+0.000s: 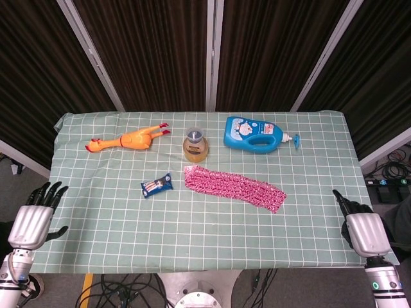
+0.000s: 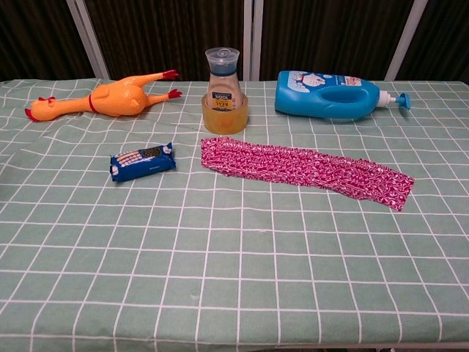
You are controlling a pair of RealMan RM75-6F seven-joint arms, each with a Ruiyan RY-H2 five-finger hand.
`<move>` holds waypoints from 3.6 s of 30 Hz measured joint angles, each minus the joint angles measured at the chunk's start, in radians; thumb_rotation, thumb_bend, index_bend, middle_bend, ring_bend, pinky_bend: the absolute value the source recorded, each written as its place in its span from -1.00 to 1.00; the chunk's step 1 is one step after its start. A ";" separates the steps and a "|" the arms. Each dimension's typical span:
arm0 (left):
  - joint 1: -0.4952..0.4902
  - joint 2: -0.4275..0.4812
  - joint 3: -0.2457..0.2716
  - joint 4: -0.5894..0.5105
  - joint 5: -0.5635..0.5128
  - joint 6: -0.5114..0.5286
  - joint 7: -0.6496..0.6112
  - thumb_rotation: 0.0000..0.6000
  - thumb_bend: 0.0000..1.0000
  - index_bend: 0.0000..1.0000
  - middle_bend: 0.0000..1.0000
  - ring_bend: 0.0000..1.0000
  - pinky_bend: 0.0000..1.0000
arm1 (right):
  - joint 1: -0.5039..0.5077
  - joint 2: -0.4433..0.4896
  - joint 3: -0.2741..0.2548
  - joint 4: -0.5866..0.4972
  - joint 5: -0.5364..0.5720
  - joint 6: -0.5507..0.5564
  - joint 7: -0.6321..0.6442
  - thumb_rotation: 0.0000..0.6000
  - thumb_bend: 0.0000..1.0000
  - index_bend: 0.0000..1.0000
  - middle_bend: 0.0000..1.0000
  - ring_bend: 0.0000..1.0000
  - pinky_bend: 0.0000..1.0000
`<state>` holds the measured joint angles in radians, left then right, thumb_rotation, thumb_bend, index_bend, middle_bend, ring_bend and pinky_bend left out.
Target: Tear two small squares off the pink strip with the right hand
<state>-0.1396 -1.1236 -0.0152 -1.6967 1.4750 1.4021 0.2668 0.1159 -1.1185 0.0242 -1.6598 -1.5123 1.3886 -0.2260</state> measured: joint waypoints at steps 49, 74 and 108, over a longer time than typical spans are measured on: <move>-0.001 0.000 -0.014 0.036 -0.036 -0.004 -0.040 1.00 -0.72 -0.80 -0.90 -0.99 -0.72 | 0.366 -0.241 0.078 -0.043 0.725 -0.421 -0.627 1.00 1.00 -0.86 0.85 0.65 0.46; -0.007 0.006 -0.023 0.006 -0.042 0.001 -0.022 1.00 -0.72 -0.80 -0.90 -0.99 -0.72 | 0.515 -0.279 -0.031 -0.035 0.855 -0.427 -0.607 1.00 1.00 -0.73 0.85 0.65 0.46; 0.009 0.037 -0.035 -0.018 -0.039 0.042 -0.062 1.00 -0.72 -0.80 -0.90 -0.99 -0.72 | 0.493 -0.268 -0.224 -0.243 0.671 -0.302 -0.677 1.00 1.00 -0.70 0.85 0.65 0.46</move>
<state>-0.1301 -1.0868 -0.0504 -1.7150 1.4363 1.4445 0.2052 0.6093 -1.3865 -0.2002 -1.9025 -0.8416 1.0861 -0.9030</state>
